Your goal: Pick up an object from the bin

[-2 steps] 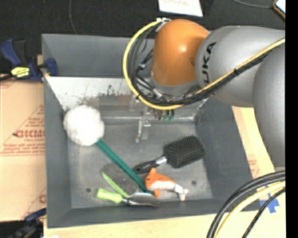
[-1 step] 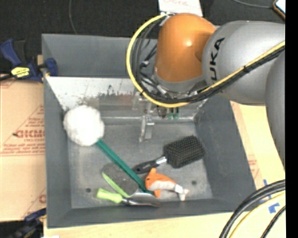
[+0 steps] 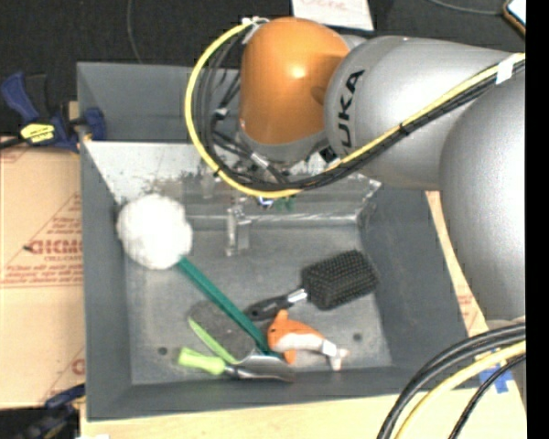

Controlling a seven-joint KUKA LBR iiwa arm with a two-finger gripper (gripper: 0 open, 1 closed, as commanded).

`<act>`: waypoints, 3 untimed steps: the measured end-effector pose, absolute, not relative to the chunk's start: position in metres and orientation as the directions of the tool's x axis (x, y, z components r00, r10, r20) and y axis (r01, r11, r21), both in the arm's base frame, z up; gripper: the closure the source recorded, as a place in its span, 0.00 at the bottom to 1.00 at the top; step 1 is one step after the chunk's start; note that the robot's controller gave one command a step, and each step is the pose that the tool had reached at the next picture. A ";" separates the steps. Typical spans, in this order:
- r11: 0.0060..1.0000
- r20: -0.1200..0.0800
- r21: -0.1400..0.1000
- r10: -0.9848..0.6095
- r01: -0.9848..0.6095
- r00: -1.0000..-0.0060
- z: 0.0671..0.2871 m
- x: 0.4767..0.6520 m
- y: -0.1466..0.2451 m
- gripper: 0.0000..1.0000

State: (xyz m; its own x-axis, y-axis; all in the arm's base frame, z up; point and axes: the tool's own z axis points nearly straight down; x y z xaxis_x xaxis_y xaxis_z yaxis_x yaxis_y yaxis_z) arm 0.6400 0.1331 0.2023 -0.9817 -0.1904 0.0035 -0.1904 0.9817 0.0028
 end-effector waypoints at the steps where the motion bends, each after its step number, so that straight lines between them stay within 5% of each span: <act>1: 0.986 -0.001 0.003 -0.168 -0.168 -0.986 0.201 0.637 0.129 0.00; 2: 0.965 0.002 0.002 -0.263 -0.263 -0.965 0.157 0.640 0.100 0.00; 3: 1.000 -0.004 0.003 0.022 0.022 -1.000 0.159 0.637 0.017 0.00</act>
Offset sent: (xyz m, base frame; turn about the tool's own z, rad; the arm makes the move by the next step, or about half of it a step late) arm -0.0006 -0.0305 -0.0445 -0.0766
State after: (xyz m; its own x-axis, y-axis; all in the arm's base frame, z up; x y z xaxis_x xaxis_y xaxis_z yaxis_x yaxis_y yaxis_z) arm 0.6365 0.0174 0.1592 -0.9998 0.0220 -0.0036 0.0220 0.9998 0.0034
